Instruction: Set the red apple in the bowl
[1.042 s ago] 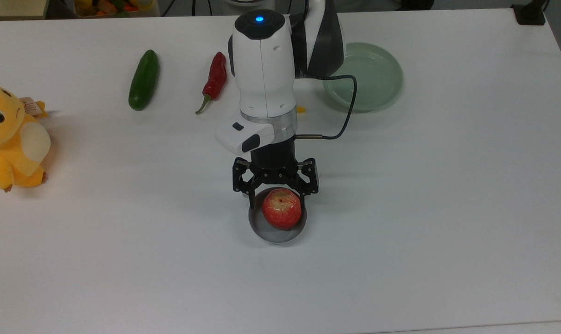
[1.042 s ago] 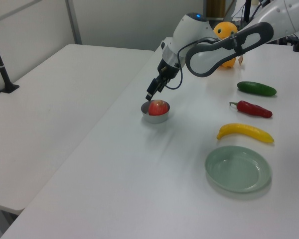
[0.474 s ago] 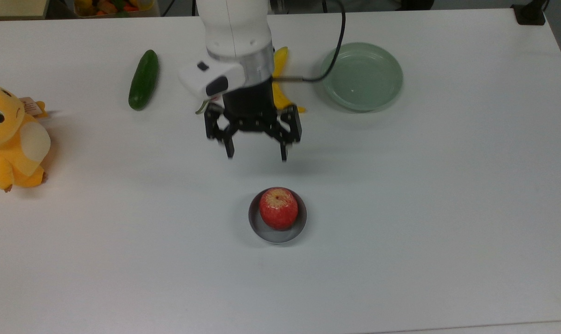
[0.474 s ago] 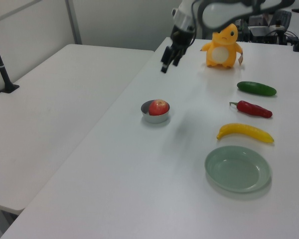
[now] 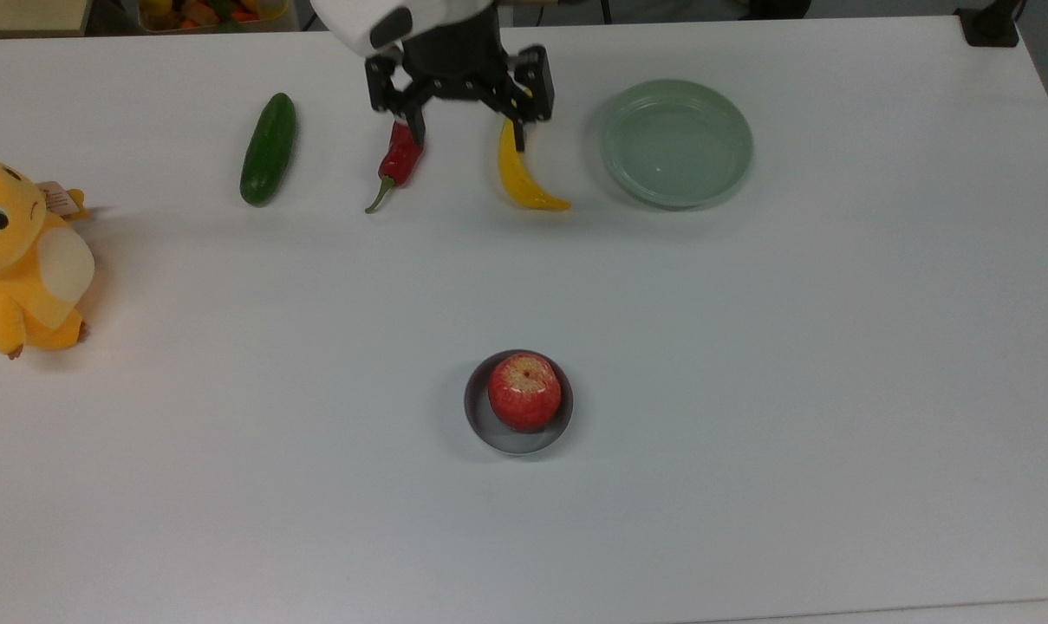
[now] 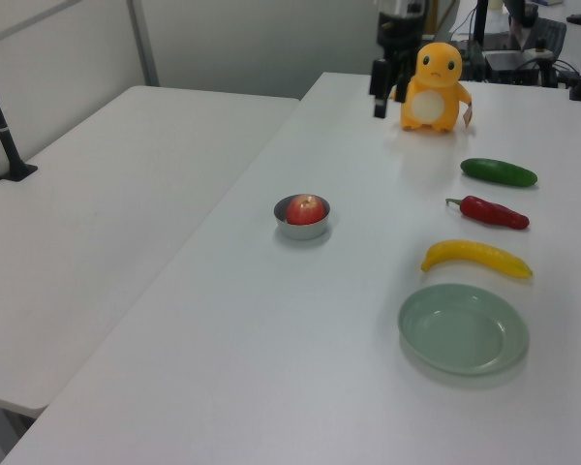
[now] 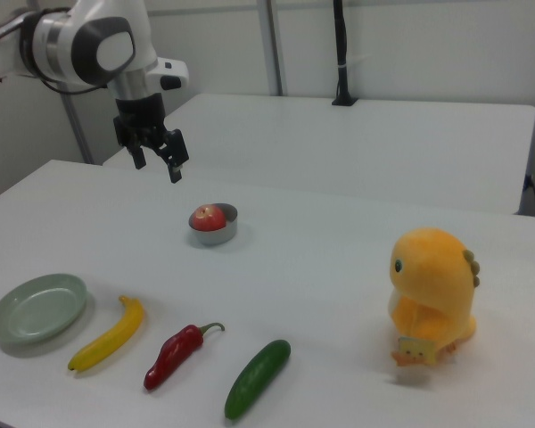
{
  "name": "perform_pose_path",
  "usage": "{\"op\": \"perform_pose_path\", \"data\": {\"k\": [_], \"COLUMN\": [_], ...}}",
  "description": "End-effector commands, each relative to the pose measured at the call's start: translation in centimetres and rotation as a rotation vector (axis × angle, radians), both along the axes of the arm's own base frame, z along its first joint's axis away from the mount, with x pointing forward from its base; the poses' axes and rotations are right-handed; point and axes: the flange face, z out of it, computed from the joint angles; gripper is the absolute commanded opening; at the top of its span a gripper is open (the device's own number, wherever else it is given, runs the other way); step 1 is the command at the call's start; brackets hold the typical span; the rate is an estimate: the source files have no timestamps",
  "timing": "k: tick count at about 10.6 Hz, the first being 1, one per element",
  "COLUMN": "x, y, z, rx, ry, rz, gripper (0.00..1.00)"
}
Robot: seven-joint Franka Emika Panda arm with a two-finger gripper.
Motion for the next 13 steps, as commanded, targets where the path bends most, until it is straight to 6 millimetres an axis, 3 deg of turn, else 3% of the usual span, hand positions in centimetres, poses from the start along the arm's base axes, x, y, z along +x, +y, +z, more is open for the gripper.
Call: {"op": "perform_pose_path", "data": {"k": [1, 3, 8, 10, 12, 13], "x": [-3.7, -5.8, -8.6, -8.0, -7.2, -7.0], "y": [-1.8, -1.9, -2.7, -2.7, -4.4, -4.4], "z": [2.7, 3.5, 6.2, 6.3, 6.3, 6.4], "rx": [-0.011, -0.037, -0.028, -0.024, -0.016, 0.008], "ry": [0.091, 0.175, 0.034, -0.033, -0.045, -0.049], "rz": [-0.028, -0.014, 0.097, 0.163, 0.134, 0.132], "gripper": [1.0, 1.0, 1.0, 1.0, 1.0, 1.0]}}
